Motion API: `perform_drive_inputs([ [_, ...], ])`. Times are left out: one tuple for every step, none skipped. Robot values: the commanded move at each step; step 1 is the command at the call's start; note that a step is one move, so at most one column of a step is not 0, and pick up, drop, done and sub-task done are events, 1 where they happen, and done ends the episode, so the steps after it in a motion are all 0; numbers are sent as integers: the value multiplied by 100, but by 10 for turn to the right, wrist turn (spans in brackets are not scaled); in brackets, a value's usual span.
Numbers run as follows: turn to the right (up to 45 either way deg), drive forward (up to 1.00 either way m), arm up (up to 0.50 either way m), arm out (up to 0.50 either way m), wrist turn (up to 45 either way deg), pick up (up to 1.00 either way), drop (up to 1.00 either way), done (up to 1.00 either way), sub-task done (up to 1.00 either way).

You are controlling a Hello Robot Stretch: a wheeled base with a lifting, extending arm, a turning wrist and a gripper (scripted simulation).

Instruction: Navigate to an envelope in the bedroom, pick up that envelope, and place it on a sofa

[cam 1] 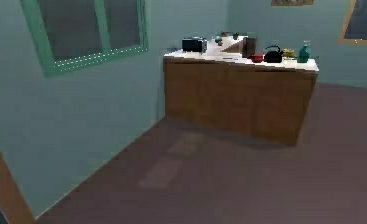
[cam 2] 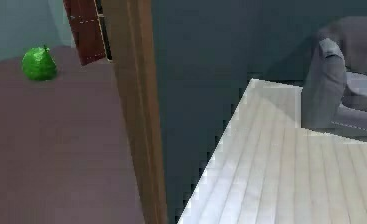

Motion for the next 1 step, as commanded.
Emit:
perform_drive_inputs([
  [420,0,0,0,0,0,0,0,0],
])
